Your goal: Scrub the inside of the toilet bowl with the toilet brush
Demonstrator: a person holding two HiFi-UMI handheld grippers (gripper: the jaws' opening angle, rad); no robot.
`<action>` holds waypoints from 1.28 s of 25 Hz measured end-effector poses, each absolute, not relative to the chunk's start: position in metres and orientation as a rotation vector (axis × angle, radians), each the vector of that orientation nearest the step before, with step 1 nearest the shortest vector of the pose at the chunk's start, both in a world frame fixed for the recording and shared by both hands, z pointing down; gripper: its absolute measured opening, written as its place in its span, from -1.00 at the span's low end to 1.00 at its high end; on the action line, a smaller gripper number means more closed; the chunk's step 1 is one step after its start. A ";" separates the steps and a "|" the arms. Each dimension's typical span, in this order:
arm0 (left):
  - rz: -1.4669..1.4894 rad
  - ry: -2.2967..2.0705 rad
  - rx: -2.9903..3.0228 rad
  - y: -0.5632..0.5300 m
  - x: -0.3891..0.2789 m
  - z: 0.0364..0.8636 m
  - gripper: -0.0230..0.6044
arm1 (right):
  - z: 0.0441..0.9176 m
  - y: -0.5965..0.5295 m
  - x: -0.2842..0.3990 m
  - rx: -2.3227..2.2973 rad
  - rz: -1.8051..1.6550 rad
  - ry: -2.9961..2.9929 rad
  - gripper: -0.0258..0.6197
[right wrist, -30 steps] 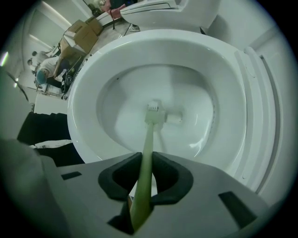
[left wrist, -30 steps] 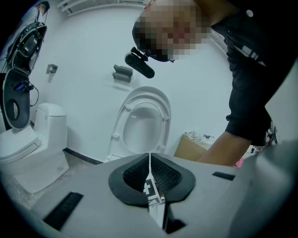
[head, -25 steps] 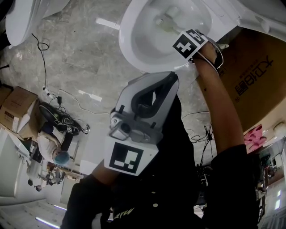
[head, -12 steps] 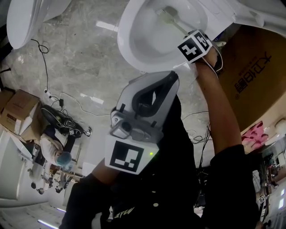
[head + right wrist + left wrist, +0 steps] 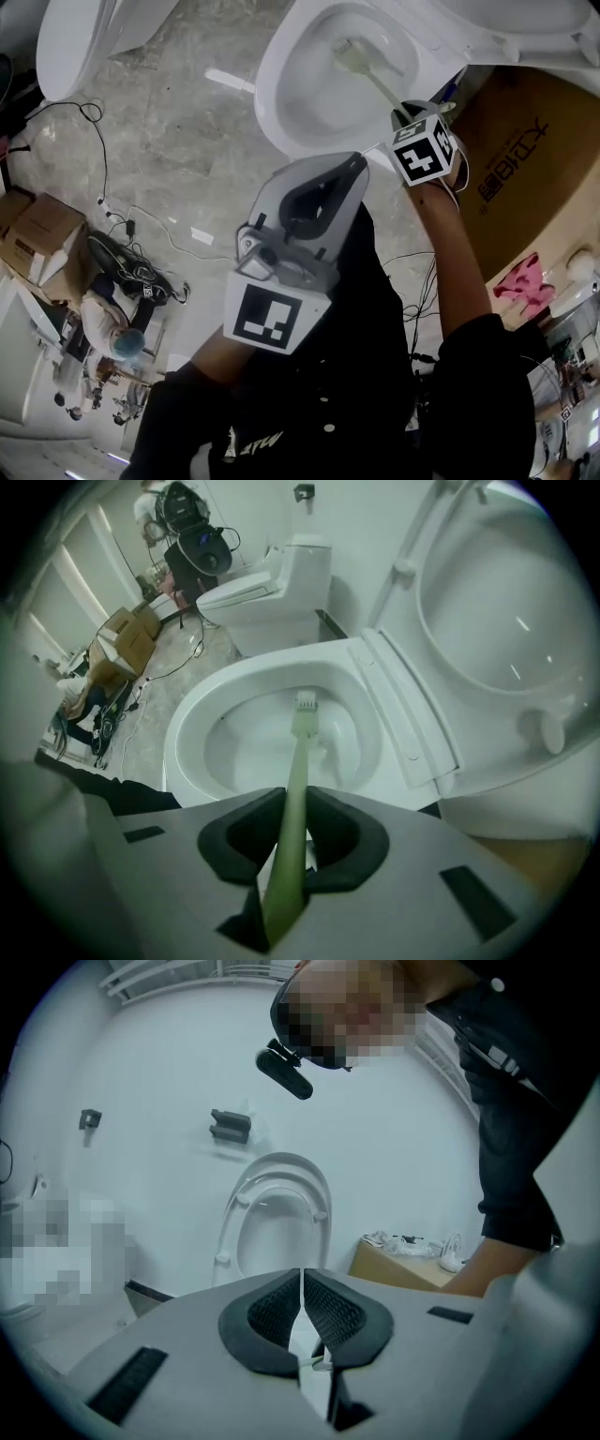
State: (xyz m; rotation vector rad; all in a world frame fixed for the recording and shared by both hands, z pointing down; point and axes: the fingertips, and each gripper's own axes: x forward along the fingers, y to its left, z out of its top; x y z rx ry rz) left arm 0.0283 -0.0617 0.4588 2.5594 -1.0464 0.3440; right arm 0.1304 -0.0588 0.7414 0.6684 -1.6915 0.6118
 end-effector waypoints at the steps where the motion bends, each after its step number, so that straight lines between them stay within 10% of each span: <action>1: 0.344 -1.045 2.564 -0.062 0.028 0.454 -0.81 | 0.729 -0.059 0.132 0.691 0.609 -1.704 -0.65; 32: 0.114 -1.205 2.756 -0.035 0.002 0.155 -0.81 | 0.234 -0.033 0.121 1.306 0.222 -2.230 -0.65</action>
